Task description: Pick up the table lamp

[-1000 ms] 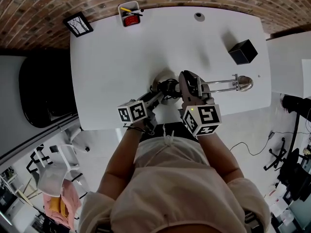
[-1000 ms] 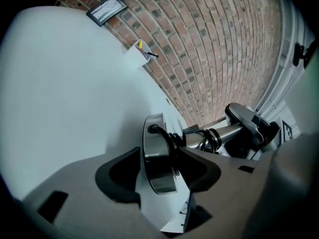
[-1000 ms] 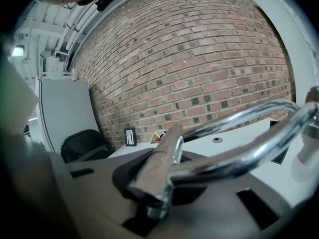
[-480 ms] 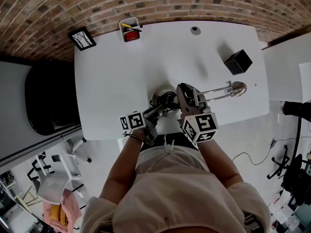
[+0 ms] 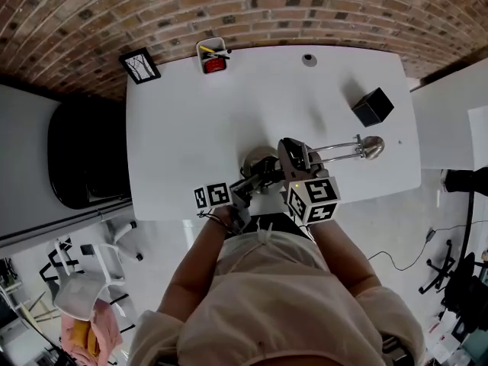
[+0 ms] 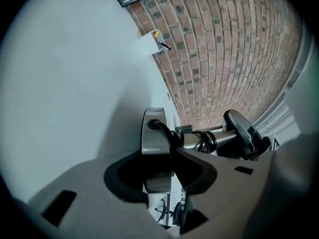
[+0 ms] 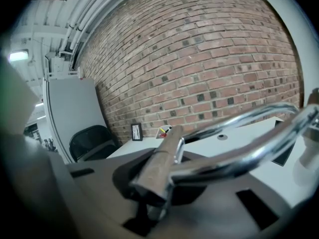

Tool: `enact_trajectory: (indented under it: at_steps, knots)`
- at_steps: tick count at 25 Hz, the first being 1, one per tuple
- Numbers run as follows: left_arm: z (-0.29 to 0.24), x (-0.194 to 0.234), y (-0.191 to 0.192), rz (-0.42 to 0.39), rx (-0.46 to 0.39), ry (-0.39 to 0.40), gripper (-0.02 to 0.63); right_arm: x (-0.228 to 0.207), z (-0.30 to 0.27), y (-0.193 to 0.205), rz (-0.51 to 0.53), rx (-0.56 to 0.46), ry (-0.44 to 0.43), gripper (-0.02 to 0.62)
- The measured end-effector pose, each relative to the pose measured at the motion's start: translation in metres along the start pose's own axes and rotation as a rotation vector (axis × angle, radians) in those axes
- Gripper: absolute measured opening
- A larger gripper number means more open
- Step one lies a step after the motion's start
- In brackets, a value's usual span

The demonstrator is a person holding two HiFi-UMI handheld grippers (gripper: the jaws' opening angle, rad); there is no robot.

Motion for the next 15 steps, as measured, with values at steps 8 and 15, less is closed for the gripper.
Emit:
enact_trajectory:
  at_steps: [8,15]
  knots:
    - [0.02,-0.012,-0.004,0.008,-0.048,0.009,0.156,0.019,0.002,-0.015,0.006,0.002,-0.005,0.044]
    - [0.041,-0.046,-0.04,-0.041,-0.116,0.057,0.156,0.044,-0.001,-0.064,0.047,-0.049,-0.035,0.044]
Point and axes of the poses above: the fingertips, and each gripper's own axes: z backward along the fingers, x to its left, y out of its underside, the point moved 2 cm from there along z, backward along the fingers, and after that the axes turned 2 degrees about -z, right-handed, at the moved point
